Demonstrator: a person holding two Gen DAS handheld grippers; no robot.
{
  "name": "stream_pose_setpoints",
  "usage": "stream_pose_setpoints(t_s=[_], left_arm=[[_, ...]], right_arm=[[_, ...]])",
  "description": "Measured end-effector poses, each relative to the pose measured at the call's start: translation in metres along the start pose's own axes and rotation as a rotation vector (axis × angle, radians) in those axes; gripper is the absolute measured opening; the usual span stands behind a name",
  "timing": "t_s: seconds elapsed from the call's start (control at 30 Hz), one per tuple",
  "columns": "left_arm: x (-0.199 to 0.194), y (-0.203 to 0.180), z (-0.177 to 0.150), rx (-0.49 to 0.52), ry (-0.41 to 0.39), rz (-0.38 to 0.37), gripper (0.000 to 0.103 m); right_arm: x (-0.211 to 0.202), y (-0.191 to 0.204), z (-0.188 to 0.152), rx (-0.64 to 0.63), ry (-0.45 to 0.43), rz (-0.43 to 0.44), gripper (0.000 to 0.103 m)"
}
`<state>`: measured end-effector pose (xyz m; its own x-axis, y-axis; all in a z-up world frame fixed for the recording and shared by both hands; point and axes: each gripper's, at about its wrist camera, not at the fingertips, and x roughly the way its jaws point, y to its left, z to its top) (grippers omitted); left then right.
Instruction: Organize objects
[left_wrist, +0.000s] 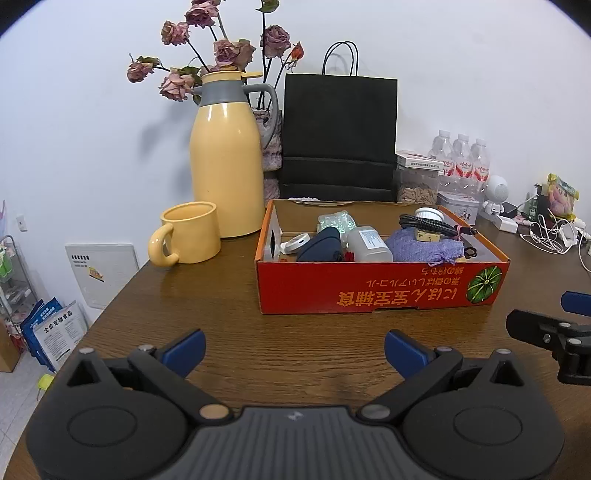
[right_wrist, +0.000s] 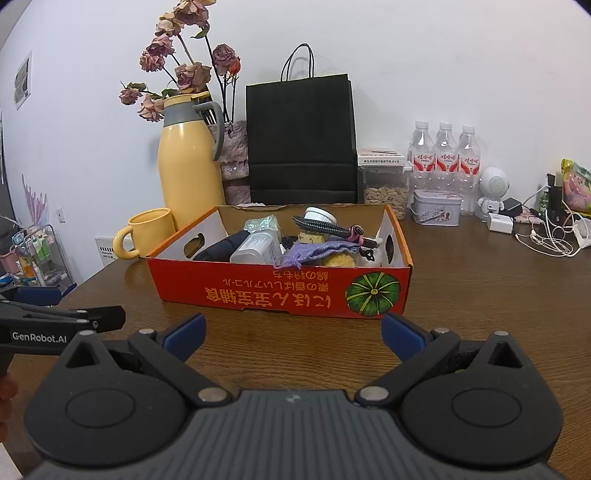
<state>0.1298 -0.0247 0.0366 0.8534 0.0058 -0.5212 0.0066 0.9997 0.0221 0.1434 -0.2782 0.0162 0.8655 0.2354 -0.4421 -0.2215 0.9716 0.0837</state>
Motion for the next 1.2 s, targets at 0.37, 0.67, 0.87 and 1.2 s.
stream_pose_setpoints(t_s=[0.37,0.67,0.87,1.2], left_arm=[[-0.0003,0.0010,0.0008,-0.003,0.002,0.003,0.103],[0.0001,0.0008,0.0000,-0.004,0.004,0.005,0.103],[-0.0004,0.0012,-0.0004,-0.006,0.003,0.006,0.103],[-0.0033,0.0011,-0.0023,-0.002,-0.004,-0.003,0.103]], right_arm=[[-0.0002,0.0004,0.0004,-0.003,0.001,0.001,0.103],[-0.0001,0.0007,0.0004,-0.004,0.002,0.002,0.103],[-0.0005,0.0015,0.0007,-0.005,0.001,0.002,0.103],[-0.0008,0.0016,0.0005,-0.006,0.002,0.002,0.103]])
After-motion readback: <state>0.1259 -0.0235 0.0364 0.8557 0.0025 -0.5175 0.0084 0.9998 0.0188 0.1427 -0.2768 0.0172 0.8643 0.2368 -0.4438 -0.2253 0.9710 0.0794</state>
